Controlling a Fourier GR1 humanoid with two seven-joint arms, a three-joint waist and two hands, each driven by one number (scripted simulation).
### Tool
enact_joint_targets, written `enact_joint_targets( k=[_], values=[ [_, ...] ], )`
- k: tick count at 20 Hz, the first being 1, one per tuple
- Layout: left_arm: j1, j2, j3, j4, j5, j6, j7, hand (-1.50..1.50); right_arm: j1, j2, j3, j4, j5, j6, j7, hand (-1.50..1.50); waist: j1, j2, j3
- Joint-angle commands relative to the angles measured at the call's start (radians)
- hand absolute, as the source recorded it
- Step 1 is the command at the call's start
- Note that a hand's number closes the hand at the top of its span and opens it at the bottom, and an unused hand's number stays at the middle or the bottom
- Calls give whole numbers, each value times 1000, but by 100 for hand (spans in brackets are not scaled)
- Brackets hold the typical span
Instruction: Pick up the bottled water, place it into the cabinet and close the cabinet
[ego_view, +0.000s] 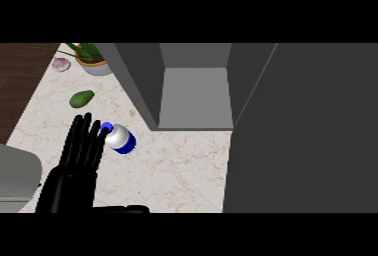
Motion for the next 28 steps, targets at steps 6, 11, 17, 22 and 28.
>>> enact_joint_targets(
  k=[6, 11, 17, 22, 28],
  values=[
    [119, 21, 11, -10, 40, -63, -96, -150, 89, -7, 21, 25, 23, 56, -106, -150, 2, 0, 0],
    [153, 46, 45, -88, 50, -69, -84, -150, 106, 12, 91, 3, 71, 35, -112, -150, 3, -1, 0],
    [65, 38, 176, 79, 109, -88, -152, -150, 77, -7, 46, 22, 47, 38, -122, -150, 1, 1, 0],
    [40, 64, 232, 172, 126, -142, -200, -150, 87, 12, 73, 149, 99, 62, -235, -150, 0, 1, 0],
    [-20, 81, 282, 377, 99, -195, -318, -150, 155, -17, 47, 78, 54, 86, -245, -150, -3, 1, 0]
  ],
)
